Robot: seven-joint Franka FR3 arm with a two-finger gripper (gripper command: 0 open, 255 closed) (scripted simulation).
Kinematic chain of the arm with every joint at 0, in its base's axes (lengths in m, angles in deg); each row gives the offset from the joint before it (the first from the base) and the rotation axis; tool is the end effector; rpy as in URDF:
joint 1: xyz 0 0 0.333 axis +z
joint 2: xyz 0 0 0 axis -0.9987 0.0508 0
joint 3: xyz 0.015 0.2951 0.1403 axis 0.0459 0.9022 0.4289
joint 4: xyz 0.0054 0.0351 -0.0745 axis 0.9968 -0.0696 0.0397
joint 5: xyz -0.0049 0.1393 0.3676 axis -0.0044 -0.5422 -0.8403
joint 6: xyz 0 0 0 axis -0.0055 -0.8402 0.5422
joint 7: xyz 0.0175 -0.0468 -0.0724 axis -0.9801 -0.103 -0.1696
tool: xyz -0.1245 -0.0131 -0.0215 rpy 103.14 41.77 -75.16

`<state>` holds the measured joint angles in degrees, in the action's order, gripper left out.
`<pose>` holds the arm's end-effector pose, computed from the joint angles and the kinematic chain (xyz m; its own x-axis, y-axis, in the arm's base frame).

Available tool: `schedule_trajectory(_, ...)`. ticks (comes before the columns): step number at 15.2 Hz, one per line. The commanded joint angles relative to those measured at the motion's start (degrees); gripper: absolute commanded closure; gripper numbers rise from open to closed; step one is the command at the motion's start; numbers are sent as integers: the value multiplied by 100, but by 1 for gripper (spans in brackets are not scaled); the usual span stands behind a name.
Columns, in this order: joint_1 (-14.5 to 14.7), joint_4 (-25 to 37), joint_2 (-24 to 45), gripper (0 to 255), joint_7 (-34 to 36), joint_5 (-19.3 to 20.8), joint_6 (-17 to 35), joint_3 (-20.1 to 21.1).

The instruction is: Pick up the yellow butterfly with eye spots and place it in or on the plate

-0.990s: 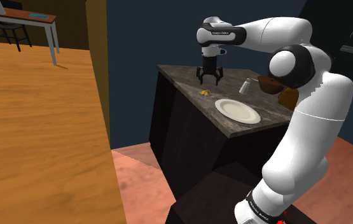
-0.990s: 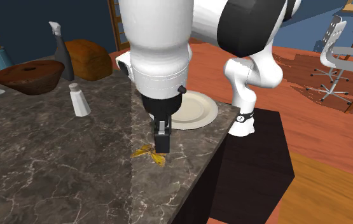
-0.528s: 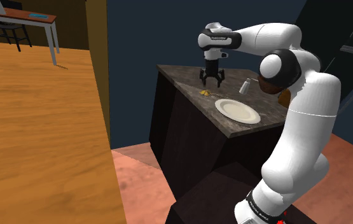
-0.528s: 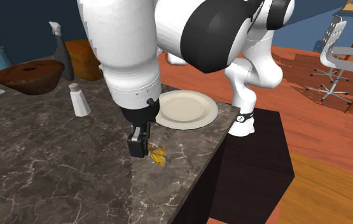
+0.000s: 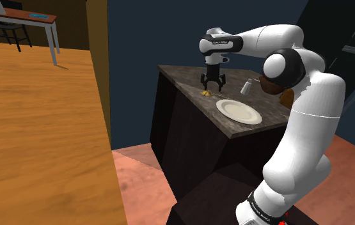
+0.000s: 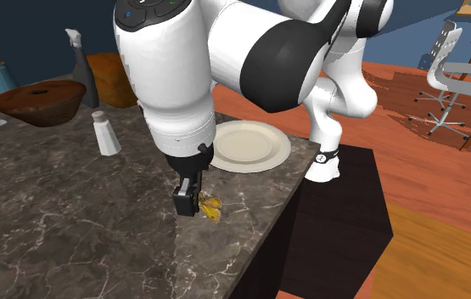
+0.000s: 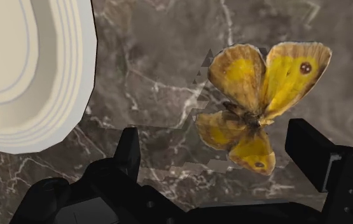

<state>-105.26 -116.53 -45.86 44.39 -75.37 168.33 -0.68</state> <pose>0.5825 -0.2478 0.4658 0.2042 -0.9780 0.0429 -0.9369 -0.1826 0.2982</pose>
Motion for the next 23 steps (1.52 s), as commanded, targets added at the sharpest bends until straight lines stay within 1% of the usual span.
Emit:
schedule_trajectory(1,0,-7,-3,0,0,0,4,0)
schedule_trajectory(3,0,-5,-2,0,0,0,3,0)
schedule_trajectory(4,0,-5,-2,255,0,0,3,0)
schedule_trajectory(13,-1,-3,-5,255,0,1,3,-1)
schedule_trajectory(14,-1,-3,-5,0,0,1,3,-1)
schedule_trajectory(16,104,-1787,-1366,0,1211,46,1466,-54)
schedule_trajectory(17,159,-2590,-1982,0,1887,176,2160,-44)
schedule_trajectory(18,165,-2850,-2180,0,2131,237,2389,-24)
schedule_trajectory(23,118,-3100,-2068,0,2145,265,2756,-49)
